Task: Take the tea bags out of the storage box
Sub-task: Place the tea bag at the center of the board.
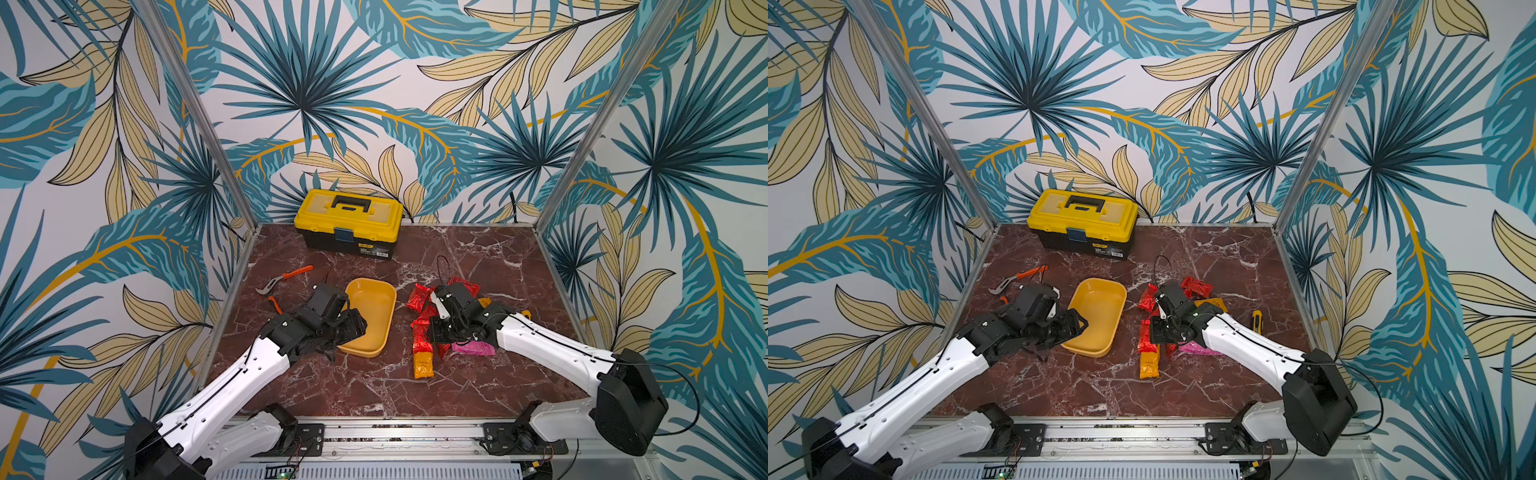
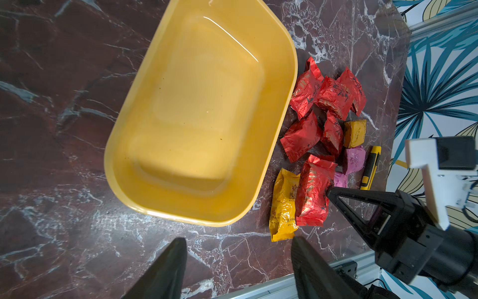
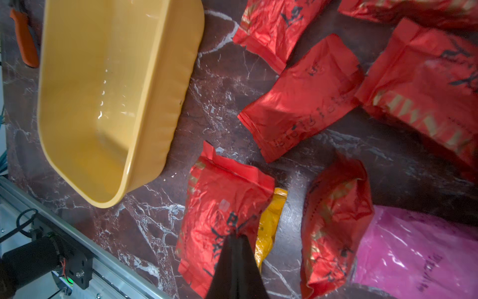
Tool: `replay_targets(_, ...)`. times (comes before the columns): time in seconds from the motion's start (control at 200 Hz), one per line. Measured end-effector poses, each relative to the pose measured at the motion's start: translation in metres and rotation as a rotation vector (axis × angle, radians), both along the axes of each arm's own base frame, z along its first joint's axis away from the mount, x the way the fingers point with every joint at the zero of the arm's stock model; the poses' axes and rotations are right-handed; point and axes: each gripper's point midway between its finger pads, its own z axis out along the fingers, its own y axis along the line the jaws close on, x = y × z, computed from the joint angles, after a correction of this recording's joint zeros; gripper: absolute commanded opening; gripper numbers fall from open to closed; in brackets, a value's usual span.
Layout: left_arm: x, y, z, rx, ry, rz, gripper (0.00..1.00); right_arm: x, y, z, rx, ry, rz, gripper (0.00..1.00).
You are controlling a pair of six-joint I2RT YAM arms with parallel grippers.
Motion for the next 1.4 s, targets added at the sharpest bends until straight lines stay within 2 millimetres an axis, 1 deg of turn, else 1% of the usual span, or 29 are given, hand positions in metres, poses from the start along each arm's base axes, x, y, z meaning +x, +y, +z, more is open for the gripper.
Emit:
replay_targets(0.125, 0.001, 0.002, 0.003, 0.0, -0.013, 0.012, 0.7, -0.002, 0.003, -0.013, -0.014, 0.041, 0.019, 0.0)
replay_targets(0.26, 0.001, 0.005, 0.008, -0.005, -0.033, 0.025, 0.7, -0.001, 0.008, -0.02, -0.015, 0.067, 0.031, 0.0)
replay_targets(0.356, 0.001, 0.006, 0.01, -0.007, -0.041, 0.032, 0.7, 0.002, 0.012, -0.02, -0.006, 0.07, 0.035, 0.0)
replay_targets(0.566, 0.001, 0.007, 0.01, -0.004, -0.042, 0.034, 0.71, 0.015, 0.021, -0.011, 0.009, 0.043, 0.032, 0.0)
replay_targets(0.826, 0.001, 0.007, 0.01, -0.004, -0.042, 0.035, 0.71, 0.036, 0.03, -0.017, -0.018, 0.025, 0.015, 0.0)
replay_targets(0.881, 0.001, 0.008, 0.01, -0.001, -0.043, 0.037, 0.72, 0.039, 0.03, -0.02, -0.028, 0.025, 0.012, 0.1)
replay_targets(0.926, 0.001, 0.009, 0.01, 0.002, -0.045, 0.041, 0.74, 0.039, 0.029, -0.023, -0.036, 0.028, 0.01, 0.2)
replay_targets(0.971, 0.002, 0.011, 0.011, 0.006, -0.051, 0.047, 0.76, 0.04, 0.029, -0.024, -0.043, 0.027, 0.012, 0.35)
replay_targets(1.052, 0.002, 0.015, 0.015, 0.012, -0.072, 0.059, 0.82, 0.041, 0.027, -0.022, -0.045, 0.018, 0.003, 0.51)
replay_targets(1.057, 0.002, 0.015, 0.015, 0.012, -0.074, 0.06, 0.86, 0.041, 0.027, -0.022, -0.045, 0.018, 0.002, 0.52)
replay_targets(1.062, 0.002, 0.015, 0.015, 0.012, -0.075, 0.061, 0.93, 0.041, 0.027, -0.022, -0.046, 0.015, 0.005, 0.53)
replay_targets(1.067, 0.002, 0.016, 0.016, 0.012, -0.076, 0.064, 0.96, 0.041, 0.027, -0.022, -0.049, 0.011, 0.01, 0.54)
replay_targets(1.077, 0.002, 0.016, 0.016, 0.01, -0.077, 0.066, 0.99, 0.041, 0.027, -0.021, -0.047, 0.011, 0.008, 0.55)
replay_targets(1.092, 0.002, 0.017, 0.017, 0.016, -0.084, 0.062, 1.0, 0.041, 0.026, -0.02, -0.047, 0.006, 0.004, 0.57)
replay_targets(1.167, 0.005, 0.023, 0.022, 0.02, -0.094, 0.083, 1.0, 0.04, 0.022, -0.011, -0.044, -0.023, 0.006, 0.65)
replay_targets(1.237, 0.011, 0.03, 0.03, 0.03, -0.114, 0.107, 1.0, 0.039, 0.017, 0.003, -0.037, -0.064, 0.001, 0.7)
replay_targets(1.307, 0.018, 0.039, 0.043, 0.044, -0.152, 0.131, 1.0, 0.04, 0.013, 0.023, -0.023, -0.123, -0.009, 0.71)
replay_targets(1.397, 0.028, 0.05, 0.065, 0.075, -0.22, 0.163, 1.0, 0.042, 0.004, 0.057, -0.003, -0.225, -0.028, 0.73)
